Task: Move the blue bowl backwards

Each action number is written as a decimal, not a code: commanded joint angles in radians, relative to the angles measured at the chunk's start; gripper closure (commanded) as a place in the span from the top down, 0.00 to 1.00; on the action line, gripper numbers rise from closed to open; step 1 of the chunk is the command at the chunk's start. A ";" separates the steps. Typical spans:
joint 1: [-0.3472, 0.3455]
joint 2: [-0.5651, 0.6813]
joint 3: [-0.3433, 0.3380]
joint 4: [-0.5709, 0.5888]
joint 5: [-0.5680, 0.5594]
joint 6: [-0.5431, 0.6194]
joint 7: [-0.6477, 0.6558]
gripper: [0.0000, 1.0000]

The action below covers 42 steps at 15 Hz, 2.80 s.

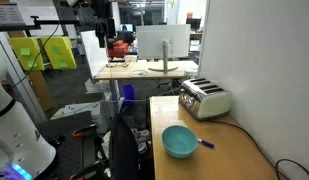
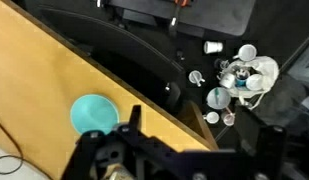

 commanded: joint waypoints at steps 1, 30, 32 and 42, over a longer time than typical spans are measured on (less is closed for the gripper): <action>0.010 0.002 -0.009 0.002 -0.004 -0.002 0.004 1.00; -0.168 0.538 -0.217 -0.148 0.307 0.652 0.384 1.00; -0.175 0.620 -0.230 -0.116 0.352 0.715 0.421 1.00; -0.211 0.976 -0.295 0.117 0.595 0.860 0.609 1.00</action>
